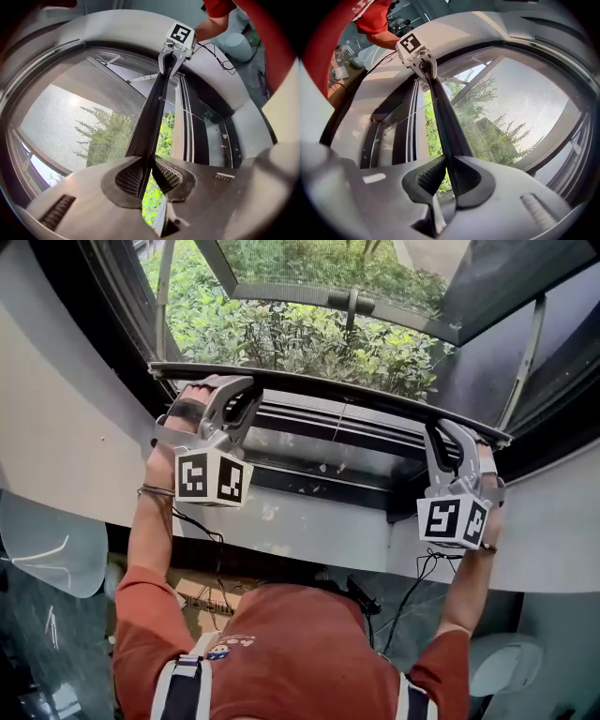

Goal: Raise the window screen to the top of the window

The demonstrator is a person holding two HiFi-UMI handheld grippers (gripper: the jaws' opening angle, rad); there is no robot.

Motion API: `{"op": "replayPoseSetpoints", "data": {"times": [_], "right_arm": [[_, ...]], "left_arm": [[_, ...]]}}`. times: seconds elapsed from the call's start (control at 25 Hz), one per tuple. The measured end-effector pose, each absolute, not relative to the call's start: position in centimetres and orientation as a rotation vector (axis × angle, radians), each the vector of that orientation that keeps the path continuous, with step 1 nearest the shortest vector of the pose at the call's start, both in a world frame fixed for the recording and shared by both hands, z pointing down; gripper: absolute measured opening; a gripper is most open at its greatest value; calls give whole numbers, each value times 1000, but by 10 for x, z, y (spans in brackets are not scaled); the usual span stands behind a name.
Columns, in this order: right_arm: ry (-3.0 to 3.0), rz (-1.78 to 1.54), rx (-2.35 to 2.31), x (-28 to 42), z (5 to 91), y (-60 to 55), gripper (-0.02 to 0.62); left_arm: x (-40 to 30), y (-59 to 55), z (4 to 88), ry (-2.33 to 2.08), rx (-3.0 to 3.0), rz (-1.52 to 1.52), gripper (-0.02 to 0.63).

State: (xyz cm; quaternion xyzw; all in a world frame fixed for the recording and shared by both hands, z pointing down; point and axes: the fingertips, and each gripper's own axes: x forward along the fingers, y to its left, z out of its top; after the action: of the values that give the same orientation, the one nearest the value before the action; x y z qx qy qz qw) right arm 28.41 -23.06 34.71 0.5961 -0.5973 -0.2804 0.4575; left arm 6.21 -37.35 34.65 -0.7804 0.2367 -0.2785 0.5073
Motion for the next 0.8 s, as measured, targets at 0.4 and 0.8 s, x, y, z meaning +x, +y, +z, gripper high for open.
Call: {"op": "replayPoseSetpoints", "data": {"times": [0.4,0.8], "right_arm": [[-1348,-911,1535,291,265,-236,55],[-1255,-1054,1552,292,210,-239,54]], "left_arm": [[68,-379,265,683,-1756,-507,61],[70,-381,208,738,-1633,-405,64]]}}
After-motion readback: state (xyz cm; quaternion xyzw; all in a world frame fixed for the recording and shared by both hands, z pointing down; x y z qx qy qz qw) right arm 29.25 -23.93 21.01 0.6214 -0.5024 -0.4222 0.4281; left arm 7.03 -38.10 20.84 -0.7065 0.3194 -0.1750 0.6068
